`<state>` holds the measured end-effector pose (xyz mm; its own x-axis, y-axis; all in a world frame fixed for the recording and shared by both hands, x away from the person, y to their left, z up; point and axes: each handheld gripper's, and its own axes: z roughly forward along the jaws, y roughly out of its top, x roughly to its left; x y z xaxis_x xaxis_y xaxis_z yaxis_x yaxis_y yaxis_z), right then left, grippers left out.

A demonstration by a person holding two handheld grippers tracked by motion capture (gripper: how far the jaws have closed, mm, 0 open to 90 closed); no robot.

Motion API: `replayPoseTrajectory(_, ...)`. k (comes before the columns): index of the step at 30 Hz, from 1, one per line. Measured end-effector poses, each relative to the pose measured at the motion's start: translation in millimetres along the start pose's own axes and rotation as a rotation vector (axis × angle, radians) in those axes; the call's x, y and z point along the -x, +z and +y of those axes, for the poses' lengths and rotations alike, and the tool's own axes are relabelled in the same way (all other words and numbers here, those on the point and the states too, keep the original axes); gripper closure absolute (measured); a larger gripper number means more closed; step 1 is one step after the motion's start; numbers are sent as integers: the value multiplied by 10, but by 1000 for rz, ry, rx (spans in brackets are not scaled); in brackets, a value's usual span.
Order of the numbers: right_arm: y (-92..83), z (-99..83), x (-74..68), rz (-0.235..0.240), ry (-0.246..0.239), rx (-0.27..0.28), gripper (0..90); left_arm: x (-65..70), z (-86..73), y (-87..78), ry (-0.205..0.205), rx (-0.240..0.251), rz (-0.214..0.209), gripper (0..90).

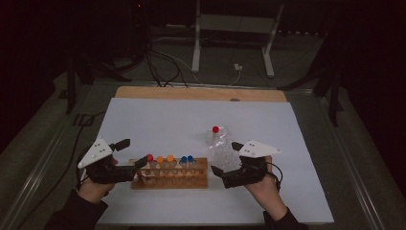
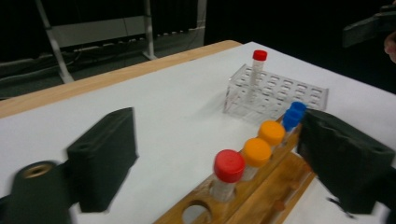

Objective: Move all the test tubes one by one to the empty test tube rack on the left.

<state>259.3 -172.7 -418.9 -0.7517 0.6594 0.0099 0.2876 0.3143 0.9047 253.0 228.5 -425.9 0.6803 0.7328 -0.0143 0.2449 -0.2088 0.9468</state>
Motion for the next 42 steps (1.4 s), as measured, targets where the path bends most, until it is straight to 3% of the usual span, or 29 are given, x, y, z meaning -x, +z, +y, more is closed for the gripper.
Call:
replayPoseTrajectory(4,110,-43,137,-41,4,-20,0,-38,-17,-7,7,-5,4,17)
replayPoseTrajectory(11,317,-20,383,-76,39,-17,0,-77,-30,-38,12,10,23,9)
replayPoseTrajectory(18,540,-44,558,-102,59,-78,12,-104,-44,-57,15,13,41,9)
replayPoseTrajectory(20,599,-57,588,-115,64,-93,95,-112,-46,-64,14,15,45,9)
replayPoseTrajectory(26,766,-84,681,-136,94,-143,206,-131,-50,-78,-4,30,67,9)
replayPoseTrajectory(30,842,-92,746,-142,114,-168,359,-137,-59,-69,-8,26,63,9)
replayPoseTrajectory(32,876,-89,753,-147,106,-180,436,-136,-59,-68,-7,26,63,9)
replayPoseTrajectory(42,1020,-31,731,-137,62,-220,657,-133,-64,-58,-4,18,53,9)
